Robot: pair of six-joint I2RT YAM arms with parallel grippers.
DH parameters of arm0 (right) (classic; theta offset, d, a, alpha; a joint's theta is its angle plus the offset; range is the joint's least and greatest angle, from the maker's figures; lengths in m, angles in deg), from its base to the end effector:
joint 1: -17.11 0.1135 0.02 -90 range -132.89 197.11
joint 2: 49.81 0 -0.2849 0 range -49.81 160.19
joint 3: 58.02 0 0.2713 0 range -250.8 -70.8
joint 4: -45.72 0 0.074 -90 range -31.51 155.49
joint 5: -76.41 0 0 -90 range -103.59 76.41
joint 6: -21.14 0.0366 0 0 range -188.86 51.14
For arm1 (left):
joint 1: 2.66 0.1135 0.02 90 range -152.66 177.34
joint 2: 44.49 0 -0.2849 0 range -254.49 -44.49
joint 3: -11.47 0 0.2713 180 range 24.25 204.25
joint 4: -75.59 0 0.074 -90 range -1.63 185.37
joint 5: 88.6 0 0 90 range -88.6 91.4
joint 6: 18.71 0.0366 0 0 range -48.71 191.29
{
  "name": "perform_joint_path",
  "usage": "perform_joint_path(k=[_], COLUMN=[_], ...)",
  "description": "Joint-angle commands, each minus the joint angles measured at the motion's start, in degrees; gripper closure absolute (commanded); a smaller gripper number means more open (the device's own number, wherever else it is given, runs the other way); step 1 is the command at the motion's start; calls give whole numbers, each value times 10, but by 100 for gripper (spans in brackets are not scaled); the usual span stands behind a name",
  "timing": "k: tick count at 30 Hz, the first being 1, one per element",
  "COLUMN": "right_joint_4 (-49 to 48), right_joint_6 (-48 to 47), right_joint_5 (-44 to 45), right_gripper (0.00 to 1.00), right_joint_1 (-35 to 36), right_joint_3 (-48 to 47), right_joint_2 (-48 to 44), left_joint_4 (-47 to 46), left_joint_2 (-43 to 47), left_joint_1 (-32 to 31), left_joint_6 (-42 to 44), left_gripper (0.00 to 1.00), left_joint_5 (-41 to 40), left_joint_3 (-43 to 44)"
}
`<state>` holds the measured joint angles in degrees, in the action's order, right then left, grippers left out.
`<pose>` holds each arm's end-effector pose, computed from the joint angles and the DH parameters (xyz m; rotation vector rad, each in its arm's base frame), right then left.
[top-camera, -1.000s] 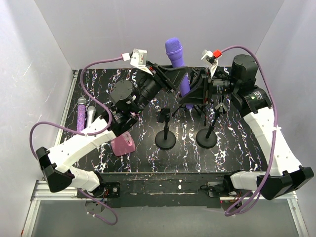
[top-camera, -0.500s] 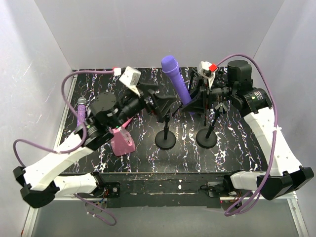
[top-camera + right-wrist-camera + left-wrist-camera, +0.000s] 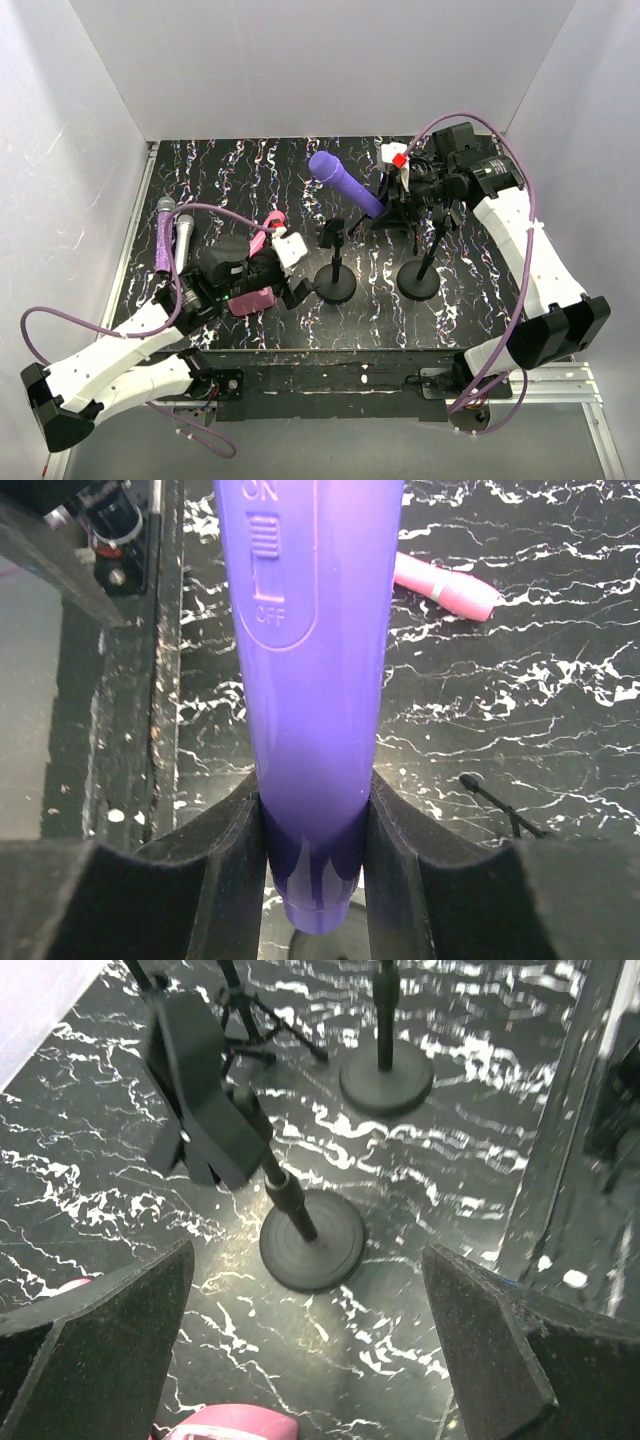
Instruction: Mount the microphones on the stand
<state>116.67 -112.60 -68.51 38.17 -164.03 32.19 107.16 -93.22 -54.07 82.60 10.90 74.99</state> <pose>0.2627 0.1333 0.4366 -1.4778 1.5311 0.9005 0.1199 -0.1599 0.3651 1.0919 1.5657 -0.6340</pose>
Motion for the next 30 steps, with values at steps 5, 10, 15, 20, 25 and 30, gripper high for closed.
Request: perform_joint_path(k=[5, 10, 15, 20, 25, 30], right_joint_4=[38, 40, 50, 60, 72, 91], right_joint_6=[-130, -145, -154, -170, -206, -228], right_joint_5=[-5, -18, -28, -43, -46, -23], right_gripper=[99, 99, 99, 99, 99, 99], right_joint_1=[1, 0, 1, 1, 1, 3], right_joint_3=[-20, -27, -44, -44, -29, -38], right_joint_2=[11, 33, 59, 65, 61, 72], left_joint_4=[-145, -243, -286, -359, -452, -481], left_joint_2=[-24, -57, -103, -129, -146, -170], left_joint_1=[107, 146, 152, 177, 206, 209], left_joint_6=[92, 72, 50, 9, -60, -89], left_gripper=[2, 2, 2, 5, 7, 10], left_joint_5=[153, 231, 255, 279, 316, 334], left_joint_3=[-41, -64, -65, -89, -129, -132])
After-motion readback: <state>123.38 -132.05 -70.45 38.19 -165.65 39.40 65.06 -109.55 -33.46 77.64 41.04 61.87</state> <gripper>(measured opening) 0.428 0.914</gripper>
